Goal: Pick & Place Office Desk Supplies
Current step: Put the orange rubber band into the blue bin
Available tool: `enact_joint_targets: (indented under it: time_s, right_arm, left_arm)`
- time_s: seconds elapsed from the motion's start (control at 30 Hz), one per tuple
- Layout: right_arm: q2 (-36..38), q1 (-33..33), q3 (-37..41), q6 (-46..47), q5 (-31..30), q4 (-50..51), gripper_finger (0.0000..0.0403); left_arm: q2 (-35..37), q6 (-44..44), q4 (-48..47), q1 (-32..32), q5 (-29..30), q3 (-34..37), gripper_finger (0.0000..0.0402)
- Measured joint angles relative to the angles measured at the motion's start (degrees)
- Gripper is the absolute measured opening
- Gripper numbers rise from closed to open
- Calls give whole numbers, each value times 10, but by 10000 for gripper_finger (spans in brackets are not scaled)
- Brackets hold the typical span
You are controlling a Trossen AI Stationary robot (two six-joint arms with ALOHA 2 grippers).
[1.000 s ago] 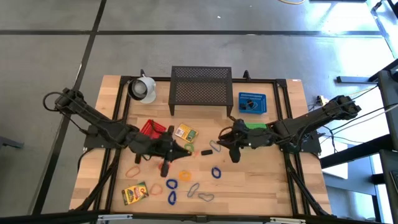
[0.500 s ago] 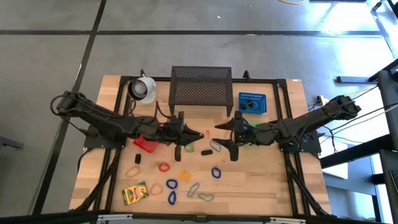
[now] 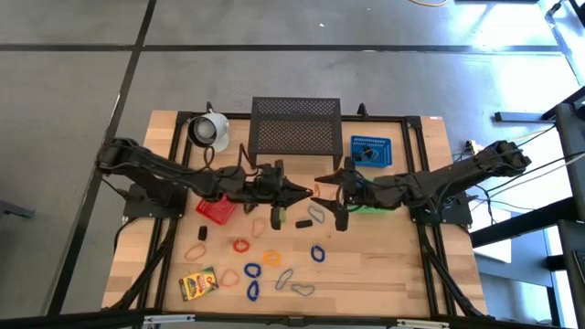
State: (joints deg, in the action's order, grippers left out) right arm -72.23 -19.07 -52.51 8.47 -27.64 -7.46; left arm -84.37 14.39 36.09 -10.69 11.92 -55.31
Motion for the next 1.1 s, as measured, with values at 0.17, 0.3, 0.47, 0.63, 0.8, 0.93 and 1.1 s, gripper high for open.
enact_joint_targets:
  time_s: [0.17, 0.3, 0.47, 0.63, 0.8, 0.93, 1.1]
  right_arm:
    - [-1, 3, 0, 0, 0, 8, 258]
    - [-1, 3, 0, 0, 0, 11, 241]
    - [-1, 2, 0, 4, 0, 19, 186]
    - [-1, 2, 0, 23, 3, 31, 108]
    - [-1, 2, 0, 31, 3, 39, 25]
    - [-2, 3, 0, 57, 2, 43, 12]
    - [6, 17, 0, 87, 20, 55, 6]
  left_arm:
    - [-7, 13, 1, 7, -15, 0, 4]
    - [-7, 2, 1, 7, -15, 0, 4]
    - [-7, -1, 1, 8, -11, 0, 12]
    - [-7, -11, 1, 7, -11, 0, 15]
    - [-7, -17, 0, 7, -11, 0, 11]
    - [-7, -17, -1, 7, -11, 0, 14]
    - [-7, -4, -8, 8, 15, 0, 37]
